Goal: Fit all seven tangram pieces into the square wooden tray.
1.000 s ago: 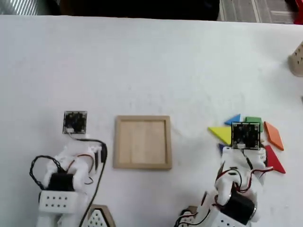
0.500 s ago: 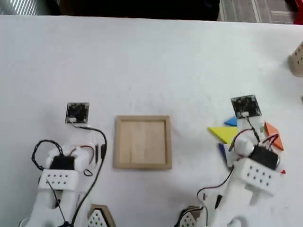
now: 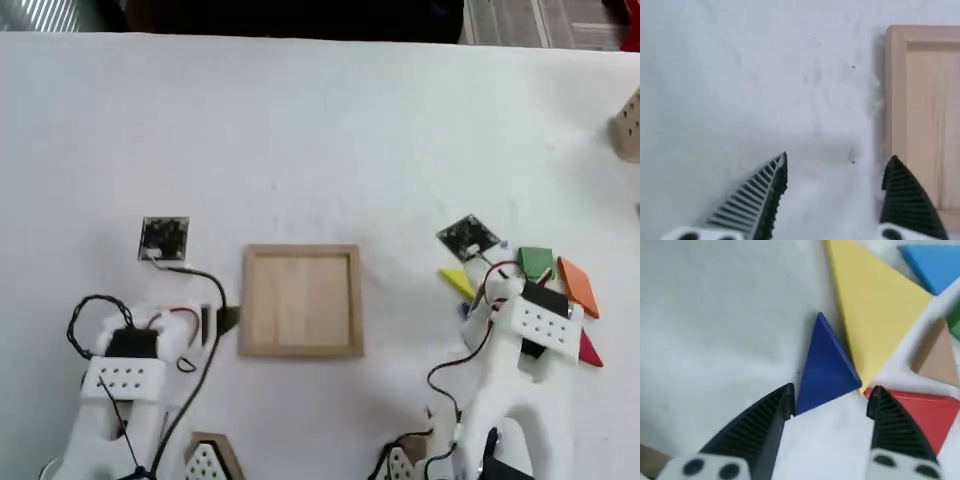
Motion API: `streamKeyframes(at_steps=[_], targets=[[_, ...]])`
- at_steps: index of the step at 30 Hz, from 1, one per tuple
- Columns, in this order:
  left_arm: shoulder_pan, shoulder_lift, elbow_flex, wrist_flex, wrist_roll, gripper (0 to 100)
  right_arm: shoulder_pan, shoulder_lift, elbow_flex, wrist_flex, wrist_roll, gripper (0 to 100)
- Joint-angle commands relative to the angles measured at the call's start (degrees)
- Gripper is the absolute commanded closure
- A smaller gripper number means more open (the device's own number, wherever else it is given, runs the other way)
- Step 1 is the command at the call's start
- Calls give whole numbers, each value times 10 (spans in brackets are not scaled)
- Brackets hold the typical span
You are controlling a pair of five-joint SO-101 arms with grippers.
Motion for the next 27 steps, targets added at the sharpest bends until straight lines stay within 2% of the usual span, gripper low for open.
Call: streamKeyframes(at_steps=[1,17,22,27], targets=[[-5,2,-31,-8,-3,699,-6,0,25,-65,6,759],[-5,2,-30,-8,-3,699,18,2,82,-162,9,761],[-5,2,-30,-8,-3,699,25,-3,116,-170,70,762],[-4,2,-30,-8,-4,699,49,1,117,-169,95,762]])
